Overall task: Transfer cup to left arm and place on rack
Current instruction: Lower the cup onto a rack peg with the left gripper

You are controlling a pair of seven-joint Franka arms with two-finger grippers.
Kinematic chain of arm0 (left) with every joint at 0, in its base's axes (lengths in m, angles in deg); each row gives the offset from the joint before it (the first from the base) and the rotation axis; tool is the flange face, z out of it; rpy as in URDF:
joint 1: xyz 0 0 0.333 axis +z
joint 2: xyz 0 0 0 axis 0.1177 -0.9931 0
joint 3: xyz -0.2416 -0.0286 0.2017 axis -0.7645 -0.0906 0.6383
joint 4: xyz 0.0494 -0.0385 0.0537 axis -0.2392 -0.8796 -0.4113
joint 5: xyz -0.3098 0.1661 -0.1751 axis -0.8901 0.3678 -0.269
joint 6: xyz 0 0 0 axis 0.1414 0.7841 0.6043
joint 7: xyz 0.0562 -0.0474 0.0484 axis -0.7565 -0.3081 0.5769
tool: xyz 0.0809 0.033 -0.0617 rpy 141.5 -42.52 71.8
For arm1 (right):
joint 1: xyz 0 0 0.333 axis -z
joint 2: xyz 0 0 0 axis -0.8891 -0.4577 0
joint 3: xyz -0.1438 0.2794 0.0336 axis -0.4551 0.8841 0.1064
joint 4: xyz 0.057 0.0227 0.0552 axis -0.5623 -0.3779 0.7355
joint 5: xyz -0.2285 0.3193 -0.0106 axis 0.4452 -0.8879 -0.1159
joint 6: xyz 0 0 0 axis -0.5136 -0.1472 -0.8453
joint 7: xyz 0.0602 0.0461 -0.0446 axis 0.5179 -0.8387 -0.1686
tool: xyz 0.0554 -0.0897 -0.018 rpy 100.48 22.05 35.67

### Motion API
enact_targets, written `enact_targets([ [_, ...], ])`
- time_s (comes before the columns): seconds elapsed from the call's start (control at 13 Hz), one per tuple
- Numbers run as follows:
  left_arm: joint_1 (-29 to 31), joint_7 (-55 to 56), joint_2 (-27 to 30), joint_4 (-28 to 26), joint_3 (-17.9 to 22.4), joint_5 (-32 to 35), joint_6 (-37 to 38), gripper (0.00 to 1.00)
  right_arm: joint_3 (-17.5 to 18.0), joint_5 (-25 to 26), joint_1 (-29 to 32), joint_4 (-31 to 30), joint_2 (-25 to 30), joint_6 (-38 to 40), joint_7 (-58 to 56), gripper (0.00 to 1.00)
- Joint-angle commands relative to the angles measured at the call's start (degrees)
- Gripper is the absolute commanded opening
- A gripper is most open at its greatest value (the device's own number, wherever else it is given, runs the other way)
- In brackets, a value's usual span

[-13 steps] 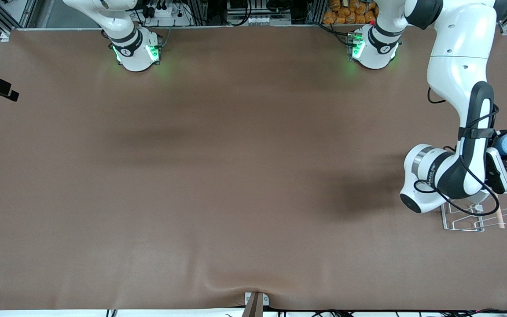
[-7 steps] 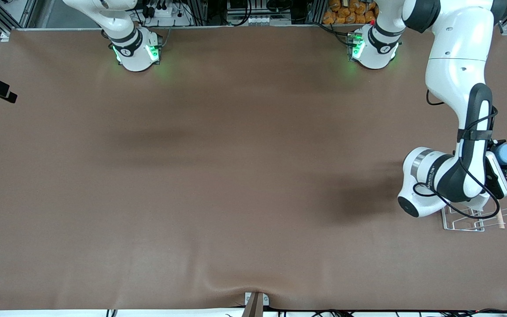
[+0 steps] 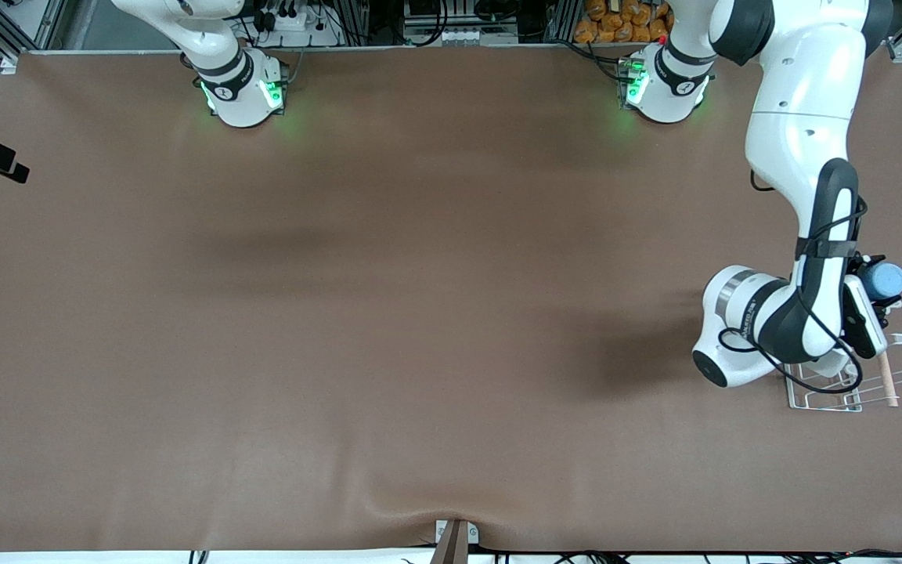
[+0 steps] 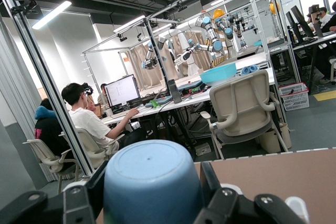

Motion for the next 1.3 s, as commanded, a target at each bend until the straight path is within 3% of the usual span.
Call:
enact_targets([
  [0.0, 0.16, 0.36, -1.08, 1.61, 0.19, 0.62, 0.17, 0.00, 0.29, 0.70, 0.27, 0.11, 0.54, 0.10, -0.02, 1.00],
  [1.23, 0.60, 4.75, -4.95, 1.53, 0.10, -0.26, -1.24, 0.00, 0.29, 1.23, 0.36, 0.99, 0.54, 0.36, -0.02, 1.00],
])
